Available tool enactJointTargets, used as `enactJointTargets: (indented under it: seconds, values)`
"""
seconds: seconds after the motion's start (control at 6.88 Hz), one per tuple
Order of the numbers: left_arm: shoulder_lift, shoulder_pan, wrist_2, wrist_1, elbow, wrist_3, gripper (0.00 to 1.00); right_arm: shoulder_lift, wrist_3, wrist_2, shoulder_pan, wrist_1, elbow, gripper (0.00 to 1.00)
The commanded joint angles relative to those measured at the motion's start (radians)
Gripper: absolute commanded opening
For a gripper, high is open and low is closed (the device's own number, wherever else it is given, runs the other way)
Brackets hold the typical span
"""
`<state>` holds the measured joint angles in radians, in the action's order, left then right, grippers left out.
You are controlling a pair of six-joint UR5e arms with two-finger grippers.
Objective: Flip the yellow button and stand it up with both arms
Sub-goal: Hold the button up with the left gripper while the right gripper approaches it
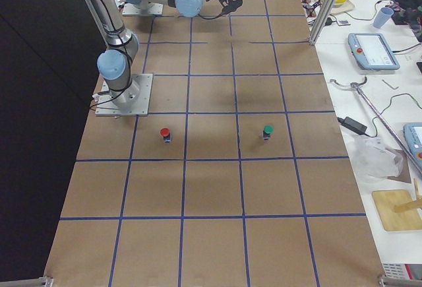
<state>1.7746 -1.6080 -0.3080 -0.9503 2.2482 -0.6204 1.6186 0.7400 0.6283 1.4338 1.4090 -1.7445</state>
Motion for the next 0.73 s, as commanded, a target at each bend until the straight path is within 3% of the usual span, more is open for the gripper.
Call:
enactJointTargets:
  seconds: [0.0, 0.58]
  values:
    - [0.002, 0.000, 0.001, -0.004, -0.028, 0.030, 0.04, 0.001, 0.018, 0.001, 0.003, -0.002, -0.010, 0.93]
    - [0.000, -0.001, 0.001, -0.008, -0.032, 0.033, 0.04, 0.009, 0.064, -0.031, 0.003, 0.007, -0.001, 0.86]
